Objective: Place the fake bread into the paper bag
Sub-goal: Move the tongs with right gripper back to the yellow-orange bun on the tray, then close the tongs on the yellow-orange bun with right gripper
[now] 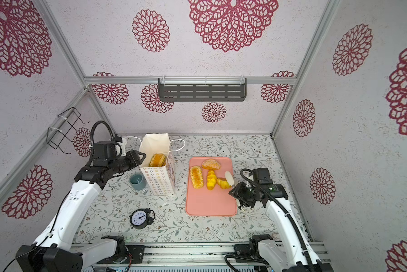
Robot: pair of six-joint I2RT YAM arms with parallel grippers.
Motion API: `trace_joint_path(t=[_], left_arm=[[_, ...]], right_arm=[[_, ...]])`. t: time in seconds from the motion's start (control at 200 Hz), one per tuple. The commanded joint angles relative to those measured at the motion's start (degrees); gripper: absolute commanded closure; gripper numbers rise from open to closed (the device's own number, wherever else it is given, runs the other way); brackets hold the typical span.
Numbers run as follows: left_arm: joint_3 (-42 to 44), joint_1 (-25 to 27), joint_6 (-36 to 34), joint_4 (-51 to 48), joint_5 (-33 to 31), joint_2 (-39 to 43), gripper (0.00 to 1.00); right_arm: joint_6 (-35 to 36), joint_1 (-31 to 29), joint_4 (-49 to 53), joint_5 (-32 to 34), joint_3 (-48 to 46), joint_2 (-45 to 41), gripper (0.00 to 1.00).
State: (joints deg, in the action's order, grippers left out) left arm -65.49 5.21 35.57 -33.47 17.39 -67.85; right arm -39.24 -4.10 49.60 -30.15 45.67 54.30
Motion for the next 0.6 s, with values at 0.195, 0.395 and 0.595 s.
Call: trace_joint_path(t=[0.195, 0.395, 0.595], left_arm=[[0.94, 0.85, -0.95, 2.54, 1.16, -0.79, 0.51], [1.11, 0.86, -1.01, 2.88, 1.33, -1.05, 0.51], [1.25, 0.85, -0.86, 3.06, 1.44, -1.14, 0.51]], right_arm=[[-3.00, 1.99, -5.31, -6.13, -3.68, -1.48, 0.52], [-4.11, 1.99, -8.03, -6.90, -5.50, -0.29, 0.51], [-4.17, 1.99, -9.71, -7.04, -5.95, 1.49, 0.49]])
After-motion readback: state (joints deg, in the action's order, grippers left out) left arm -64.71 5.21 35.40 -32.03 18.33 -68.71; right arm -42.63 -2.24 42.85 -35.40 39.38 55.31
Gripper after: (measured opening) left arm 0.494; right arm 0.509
